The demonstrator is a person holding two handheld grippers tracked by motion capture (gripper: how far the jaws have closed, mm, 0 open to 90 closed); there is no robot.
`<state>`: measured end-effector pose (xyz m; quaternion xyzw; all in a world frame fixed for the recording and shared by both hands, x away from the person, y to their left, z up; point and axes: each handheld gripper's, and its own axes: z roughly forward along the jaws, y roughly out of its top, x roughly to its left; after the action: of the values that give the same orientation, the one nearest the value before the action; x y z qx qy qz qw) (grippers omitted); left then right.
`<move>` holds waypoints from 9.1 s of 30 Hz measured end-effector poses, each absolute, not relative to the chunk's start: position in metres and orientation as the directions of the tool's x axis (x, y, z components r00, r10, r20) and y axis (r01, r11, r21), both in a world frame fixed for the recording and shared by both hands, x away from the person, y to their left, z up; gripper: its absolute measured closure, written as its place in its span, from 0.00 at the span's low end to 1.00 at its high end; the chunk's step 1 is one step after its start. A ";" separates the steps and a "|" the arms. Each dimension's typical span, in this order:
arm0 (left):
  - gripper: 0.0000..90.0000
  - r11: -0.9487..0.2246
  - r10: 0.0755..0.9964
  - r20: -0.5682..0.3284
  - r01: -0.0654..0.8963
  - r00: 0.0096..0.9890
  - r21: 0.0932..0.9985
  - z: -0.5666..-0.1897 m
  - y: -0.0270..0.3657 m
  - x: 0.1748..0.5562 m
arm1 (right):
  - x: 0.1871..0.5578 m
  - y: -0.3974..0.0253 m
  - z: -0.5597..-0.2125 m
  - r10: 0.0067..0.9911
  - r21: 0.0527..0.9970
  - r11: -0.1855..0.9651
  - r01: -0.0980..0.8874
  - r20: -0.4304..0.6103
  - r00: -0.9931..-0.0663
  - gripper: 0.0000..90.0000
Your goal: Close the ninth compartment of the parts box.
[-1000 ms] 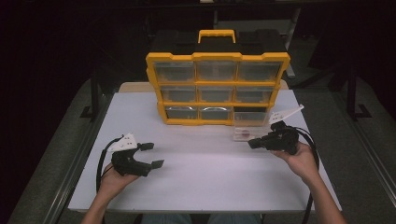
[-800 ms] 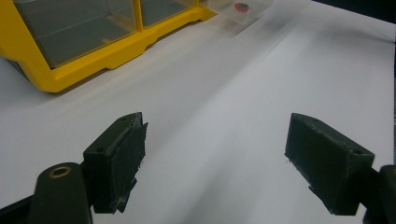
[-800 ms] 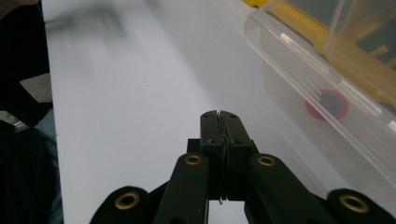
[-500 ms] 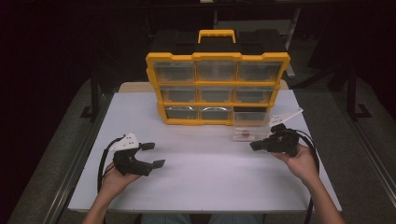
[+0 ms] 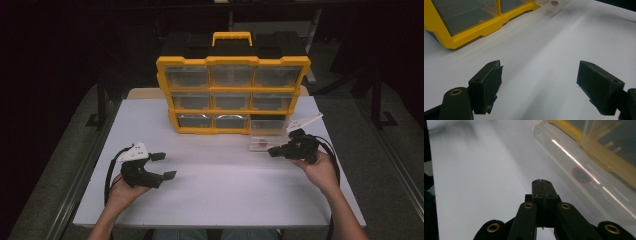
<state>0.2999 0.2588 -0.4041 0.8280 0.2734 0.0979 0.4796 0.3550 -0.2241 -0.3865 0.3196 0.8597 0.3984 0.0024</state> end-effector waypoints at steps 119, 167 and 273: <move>0.22 -0.381 0.545 -0.100 0.353 0.833 0.855 -0.402 0.262 0.299 | 0.424 -0.215 -0.368 0.678 0.675 0.464 0.573 0.145 -0.720 0.99; 0.23 -0.360 0.560 -0.111 0.362 0.821 0.860 -0.402 0.267 0.300 | 0.433 -0.215 -0.372 0.741 0.706 0.420 0.570 0.096 -0.664 0.99; 0.21 -0.385 0.601 -0.115 0.413 0.791 0.825 -0.420 0.287 0.287 | 0.315 -0.236 -0.417 0.719 0.757 0.275 0.593 0.247 -0.649 0.15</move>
<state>0.2868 0.2867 -0.4199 0.8260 0.3069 0.1019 0.4618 0.3151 -0.2357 -0.4174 0.4124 0.7953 0.4385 0.0721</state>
